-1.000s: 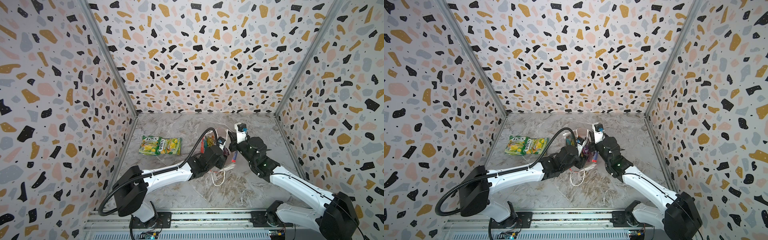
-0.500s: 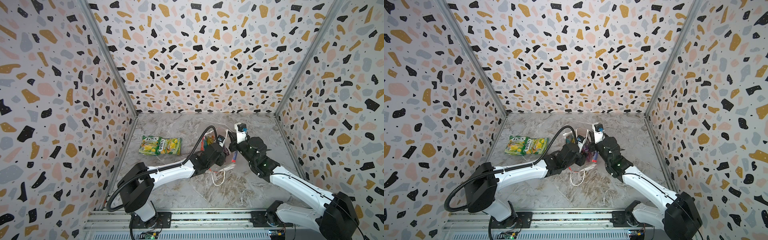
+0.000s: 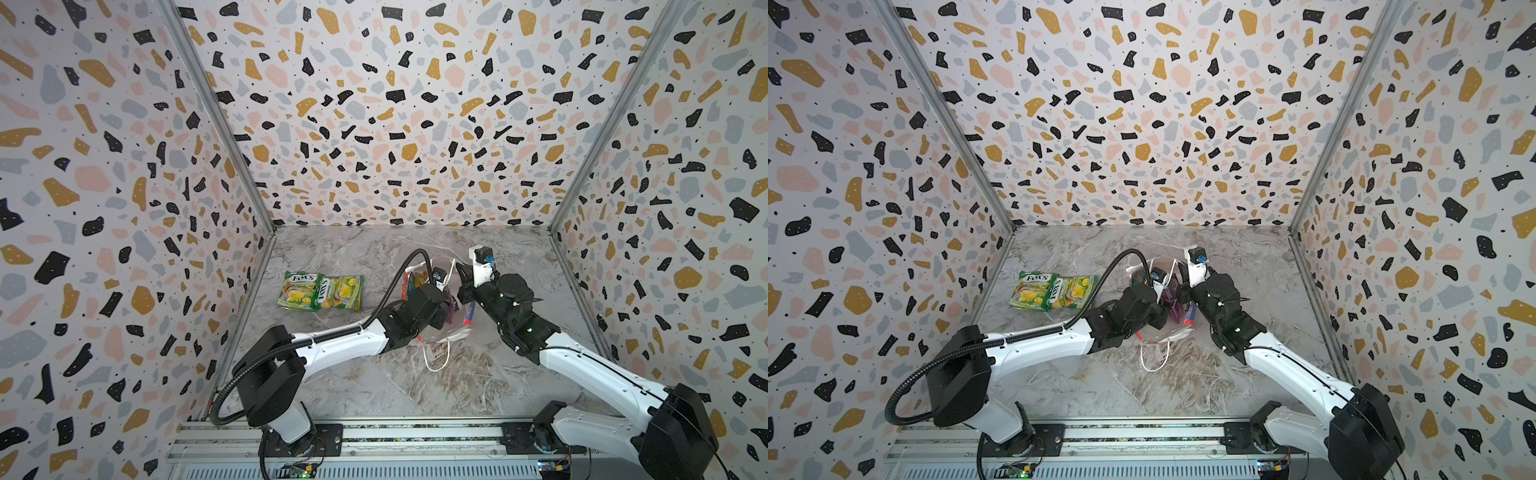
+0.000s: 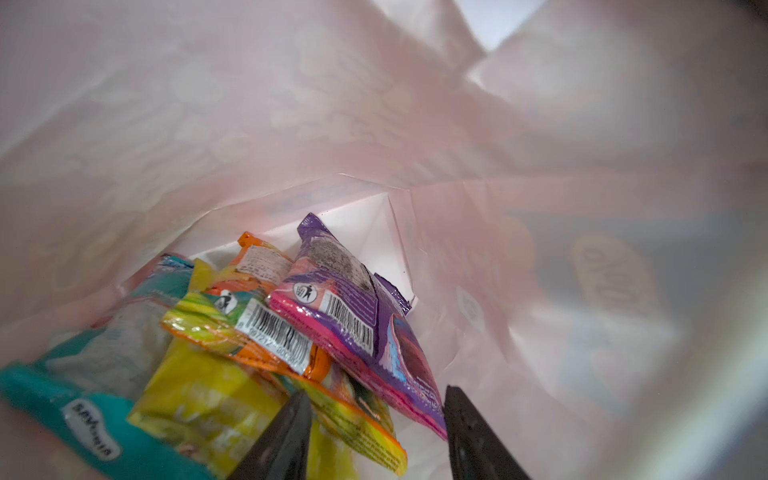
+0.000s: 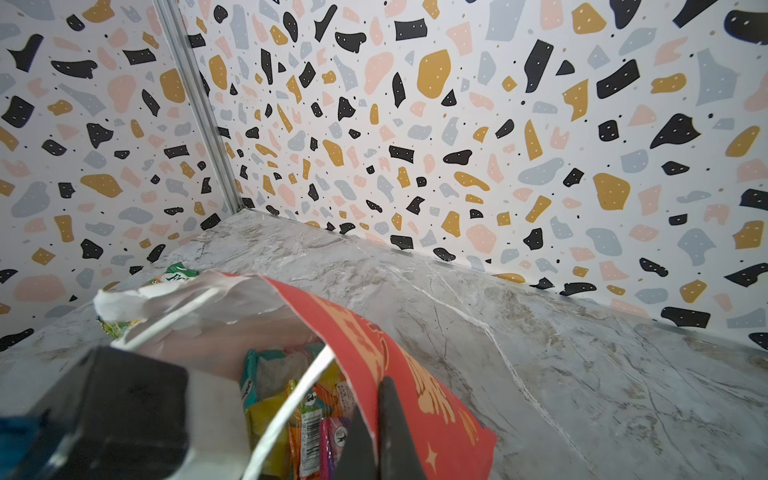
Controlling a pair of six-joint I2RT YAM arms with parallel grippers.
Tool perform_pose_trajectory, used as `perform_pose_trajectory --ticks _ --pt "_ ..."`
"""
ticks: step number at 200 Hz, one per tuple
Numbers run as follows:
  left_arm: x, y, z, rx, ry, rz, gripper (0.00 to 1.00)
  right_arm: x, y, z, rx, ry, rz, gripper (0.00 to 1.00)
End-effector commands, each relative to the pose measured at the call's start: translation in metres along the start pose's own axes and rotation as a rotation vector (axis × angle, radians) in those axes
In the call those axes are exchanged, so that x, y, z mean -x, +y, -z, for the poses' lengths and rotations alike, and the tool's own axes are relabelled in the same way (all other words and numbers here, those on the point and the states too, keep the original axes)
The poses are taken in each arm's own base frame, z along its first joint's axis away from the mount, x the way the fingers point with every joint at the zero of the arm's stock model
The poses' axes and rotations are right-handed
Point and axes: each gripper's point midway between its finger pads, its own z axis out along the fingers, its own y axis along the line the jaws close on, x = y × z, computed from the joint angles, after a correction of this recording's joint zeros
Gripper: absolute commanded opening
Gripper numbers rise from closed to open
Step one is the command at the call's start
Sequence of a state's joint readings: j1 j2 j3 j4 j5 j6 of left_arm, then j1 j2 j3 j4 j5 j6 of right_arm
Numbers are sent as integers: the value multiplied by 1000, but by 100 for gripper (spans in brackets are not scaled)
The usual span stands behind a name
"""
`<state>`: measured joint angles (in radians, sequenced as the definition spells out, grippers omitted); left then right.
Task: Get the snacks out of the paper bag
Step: 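Close the left gripper on the purple snack pack inside the bag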
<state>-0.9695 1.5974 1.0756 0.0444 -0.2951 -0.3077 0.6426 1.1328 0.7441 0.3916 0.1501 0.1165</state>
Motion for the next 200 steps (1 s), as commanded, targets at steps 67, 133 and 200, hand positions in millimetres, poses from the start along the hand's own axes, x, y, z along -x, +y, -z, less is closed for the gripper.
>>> perform_pose_trajectory --ticks 67,133,200 --pt "10 -6 -22 4 5 6 54 14 -5 5 -26 -54 -15 0" --pt "-11 2 -40 34 31 28 53 14 -5 6 -20 -82 -23 0" --pt "-4 -8 -62 -61 15 38 52 15 -4 3 -22 -99 5 0"
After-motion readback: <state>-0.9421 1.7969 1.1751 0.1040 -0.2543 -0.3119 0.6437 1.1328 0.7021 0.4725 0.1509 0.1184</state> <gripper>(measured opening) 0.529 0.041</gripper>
